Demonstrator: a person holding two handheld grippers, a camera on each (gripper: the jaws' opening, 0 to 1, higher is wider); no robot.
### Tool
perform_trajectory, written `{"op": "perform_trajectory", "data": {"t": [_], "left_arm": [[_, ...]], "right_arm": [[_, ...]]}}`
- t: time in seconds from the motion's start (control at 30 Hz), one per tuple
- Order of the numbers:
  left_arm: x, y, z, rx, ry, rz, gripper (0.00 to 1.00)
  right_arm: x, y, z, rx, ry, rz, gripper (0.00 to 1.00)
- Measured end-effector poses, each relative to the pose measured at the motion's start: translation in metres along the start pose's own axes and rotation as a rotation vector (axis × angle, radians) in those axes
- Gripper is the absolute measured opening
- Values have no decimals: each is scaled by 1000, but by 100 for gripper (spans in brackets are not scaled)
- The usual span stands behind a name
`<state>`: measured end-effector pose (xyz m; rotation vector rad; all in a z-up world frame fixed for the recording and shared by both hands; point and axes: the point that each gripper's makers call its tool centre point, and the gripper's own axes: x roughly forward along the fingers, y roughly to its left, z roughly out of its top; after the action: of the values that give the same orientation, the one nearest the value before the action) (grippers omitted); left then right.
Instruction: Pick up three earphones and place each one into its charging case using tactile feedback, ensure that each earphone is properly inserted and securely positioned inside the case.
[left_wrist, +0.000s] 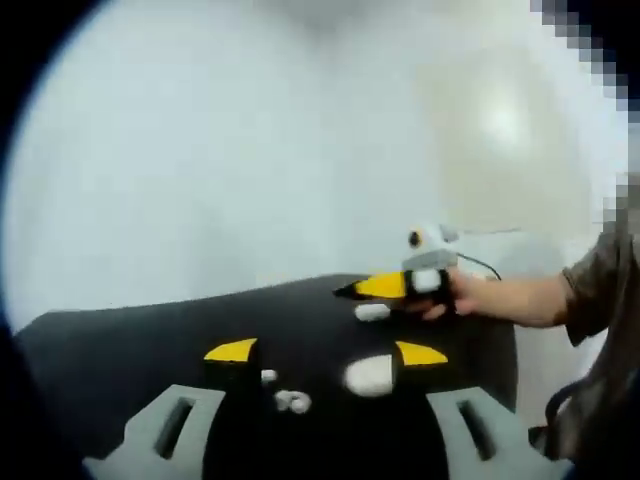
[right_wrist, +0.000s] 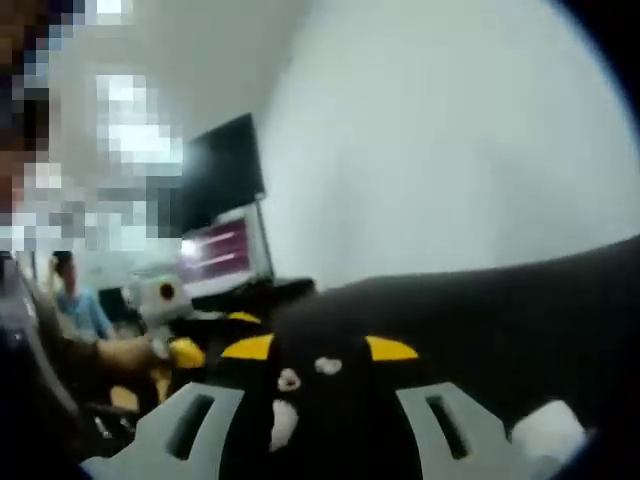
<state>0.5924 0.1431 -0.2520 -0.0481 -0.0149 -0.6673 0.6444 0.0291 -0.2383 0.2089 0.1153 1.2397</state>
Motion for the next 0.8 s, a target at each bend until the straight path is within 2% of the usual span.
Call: {"op": "perform_trajectory", "data": {"t": [0.07, 0.1, 0.17, 0.2, 0.3, 0.37, 0.4, 0.43, 0.47, 0.57, 0.8], "left_arm": [[-5, 8, -5, -47, -11, 9, 44], [-7, 8, -4, -40, -6, 0, 42], [-6, -6, 9, -47, -84, -62, 40], [-5, -11, 7, -44, -70, -87, 39], [-3, -33, -10, -53, 30, -198, 33], [-3, -59, -22, -69, 107, -322, 30], [-3, -71, -34, -61, 170, -374, 31], [-2, -73, -42, -37, 213, -381, 34], [0, -74, -48, -3, 234, -374, 37], [2, -78, -51, 5, 243, -387, 40], [1, -84, -45, -117, 253, -451, 38]], "right_arm": [[-7, 12, -10, -9, 67, 13, 35], [-11, 19, -17, -18, 100, 25, 35], [-20, 32, -33, -9, 155, 37, 37], [-23, 36, -42, -1, 188, 45, 37], [-31, 45, -71, -29, 297, 63, 40], [-31, 44, -89, -94, 371, 53, 42], [-31, 44, -96, -126, 406, 55, 42], [-27, 45, -94, -190, 379, 63, 42], [-28, 47, -97, -201, 415, 67, 42], [-23, 45, -95, -199, 417, 82, 44], [-22, 54, -96, -175, 423, 141, 43]]}}
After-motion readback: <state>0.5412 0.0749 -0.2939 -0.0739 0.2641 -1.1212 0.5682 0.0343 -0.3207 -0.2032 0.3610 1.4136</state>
